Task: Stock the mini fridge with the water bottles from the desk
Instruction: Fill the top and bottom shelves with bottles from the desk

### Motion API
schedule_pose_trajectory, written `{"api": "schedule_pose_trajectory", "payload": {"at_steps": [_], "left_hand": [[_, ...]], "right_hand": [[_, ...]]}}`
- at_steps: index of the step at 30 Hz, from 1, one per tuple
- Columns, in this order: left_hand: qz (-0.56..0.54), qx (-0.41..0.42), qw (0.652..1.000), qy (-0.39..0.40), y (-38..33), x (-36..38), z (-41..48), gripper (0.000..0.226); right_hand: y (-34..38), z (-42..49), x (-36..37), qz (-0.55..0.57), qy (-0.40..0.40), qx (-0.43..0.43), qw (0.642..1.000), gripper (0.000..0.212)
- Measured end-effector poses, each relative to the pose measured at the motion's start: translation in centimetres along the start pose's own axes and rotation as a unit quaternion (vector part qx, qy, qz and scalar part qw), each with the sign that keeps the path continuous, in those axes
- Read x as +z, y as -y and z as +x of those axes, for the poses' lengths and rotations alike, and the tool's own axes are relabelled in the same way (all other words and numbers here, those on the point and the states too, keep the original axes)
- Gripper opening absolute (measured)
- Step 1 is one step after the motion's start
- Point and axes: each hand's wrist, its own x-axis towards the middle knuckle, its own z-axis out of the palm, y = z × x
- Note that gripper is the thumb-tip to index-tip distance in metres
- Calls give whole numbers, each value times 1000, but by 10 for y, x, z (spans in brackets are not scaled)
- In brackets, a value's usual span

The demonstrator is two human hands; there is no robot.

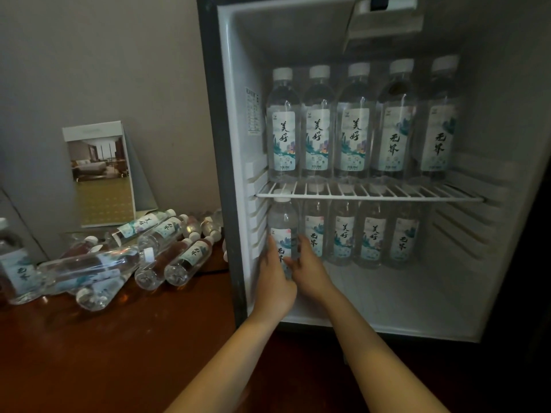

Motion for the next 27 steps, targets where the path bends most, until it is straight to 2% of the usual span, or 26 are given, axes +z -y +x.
{"api": "schedule_pose_trajectory", "payload": {"at_steps": [7,10,13,15,20,27], "left_hand": [[-31,-10,997,68,-3,-10,-23,89],[-32,-22,995,95,-2,-18,-38,74],[-30,5,992,121,3,-33,-58,54],[-30,22,991,129,7,-47,-69,42],[-17,22,995,98,26,-89,-81,32],[21,-23,1000,0,65,-162,-81,28]], "right_hand": [[8,-6,-2,-45,5,63,997,51],[16,-17,-5,-64,-50,86,993,45],[27,-34,-8,-61,-140,66,986,20],[38,-45,-7,-24,-159,45,986,9],[76,-66,17,40,-59,32,997,22],[108,-68,78,6,44,-16,999,22]]}}
